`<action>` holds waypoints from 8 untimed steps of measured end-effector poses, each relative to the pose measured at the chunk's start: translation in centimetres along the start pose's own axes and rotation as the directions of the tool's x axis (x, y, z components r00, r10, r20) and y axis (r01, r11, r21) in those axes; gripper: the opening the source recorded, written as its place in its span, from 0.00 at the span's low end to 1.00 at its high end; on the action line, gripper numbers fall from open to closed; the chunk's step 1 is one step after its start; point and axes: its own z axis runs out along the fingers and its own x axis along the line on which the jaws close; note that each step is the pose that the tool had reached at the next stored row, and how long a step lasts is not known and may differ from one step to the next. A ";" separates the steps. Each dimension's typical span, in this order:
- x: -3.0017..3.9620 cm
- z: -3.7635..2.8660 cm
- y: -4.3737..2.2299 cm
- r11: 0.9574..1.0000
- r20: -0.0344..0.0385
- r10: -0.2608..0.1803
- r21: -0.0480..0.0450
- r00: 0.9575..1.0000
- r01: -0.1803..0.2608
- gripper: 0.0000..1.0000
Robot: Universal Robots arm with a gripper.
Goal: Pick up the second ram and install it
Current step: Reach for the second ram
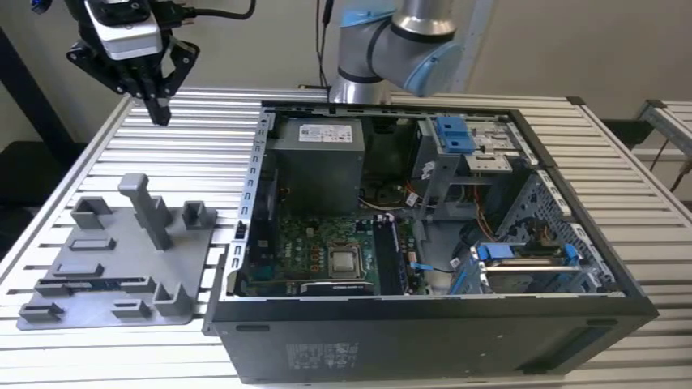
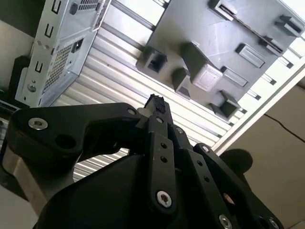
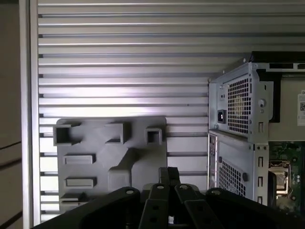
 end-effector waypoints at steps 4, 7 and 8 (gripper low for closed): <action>1.12 0.09 -0.03 1.000 -0.003 0.000 0.000 1.000 0.000 0.11; 1.95 0.16 -0.05 1.000 -0.005 0.000 0.000 1.000 0.000 0.11; 2.25 0.19 -0.06 1.000 -0.005 0.000 0.000 1.000 0.000 0.11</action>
